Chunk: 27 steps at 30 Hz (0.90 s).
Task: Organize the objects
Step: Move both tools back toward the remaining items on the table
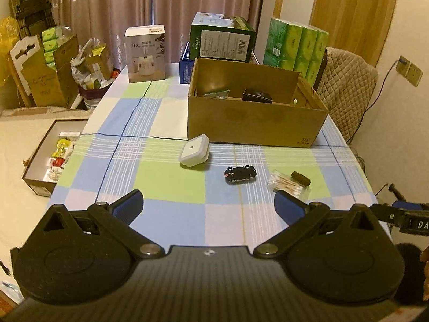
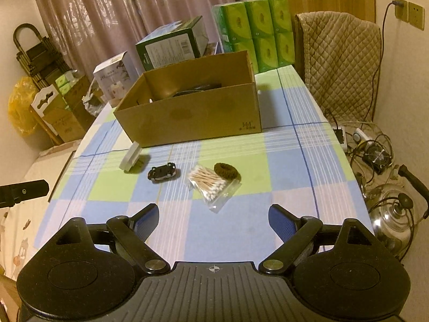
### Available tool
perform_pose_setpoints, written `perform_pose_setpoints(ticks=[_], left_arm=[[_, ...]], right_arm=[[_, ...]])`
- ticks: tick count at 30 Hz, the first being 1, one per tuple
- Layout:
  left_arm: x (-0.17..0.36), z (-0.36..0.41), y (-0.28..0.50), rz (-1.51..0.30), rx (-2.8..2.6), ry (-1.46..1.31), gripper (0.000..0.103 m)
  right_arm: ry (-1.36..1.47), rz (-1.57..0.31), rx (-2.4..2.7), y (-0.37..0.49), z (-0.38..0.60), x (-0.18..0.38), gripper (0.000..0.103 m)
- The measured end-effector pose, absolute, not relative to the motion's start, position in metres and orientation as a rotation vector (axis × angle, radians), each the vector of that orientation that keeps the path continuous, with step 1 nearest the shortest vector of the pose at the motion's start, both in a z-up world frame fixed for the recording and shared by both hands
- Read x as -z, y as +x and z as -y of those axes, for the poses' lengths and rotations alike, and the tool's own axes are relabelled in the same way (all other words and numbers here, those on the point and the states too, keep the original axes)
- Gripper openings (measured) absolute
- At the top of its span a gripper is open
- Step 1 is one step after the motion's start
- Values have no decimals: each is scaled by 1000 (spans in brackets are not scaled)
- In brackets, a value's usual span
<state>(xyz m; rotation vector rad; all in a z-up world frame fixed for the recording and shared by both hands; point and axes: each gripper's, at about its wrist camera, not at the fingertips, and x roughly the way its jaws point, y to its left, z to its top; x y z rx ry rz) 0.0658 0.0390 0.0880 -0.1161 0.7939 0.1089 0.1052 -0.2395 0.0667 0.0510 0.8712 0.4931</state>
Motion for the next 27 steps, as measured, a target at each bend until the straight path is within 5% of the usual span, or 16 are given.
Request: perform_pose_setpoints(ticks=[27], left_arm=[[-65, -28, 69, -856, -85, -125, 102]], right_arm=[[79, -901, -501, 107, 241, -54, 86]])
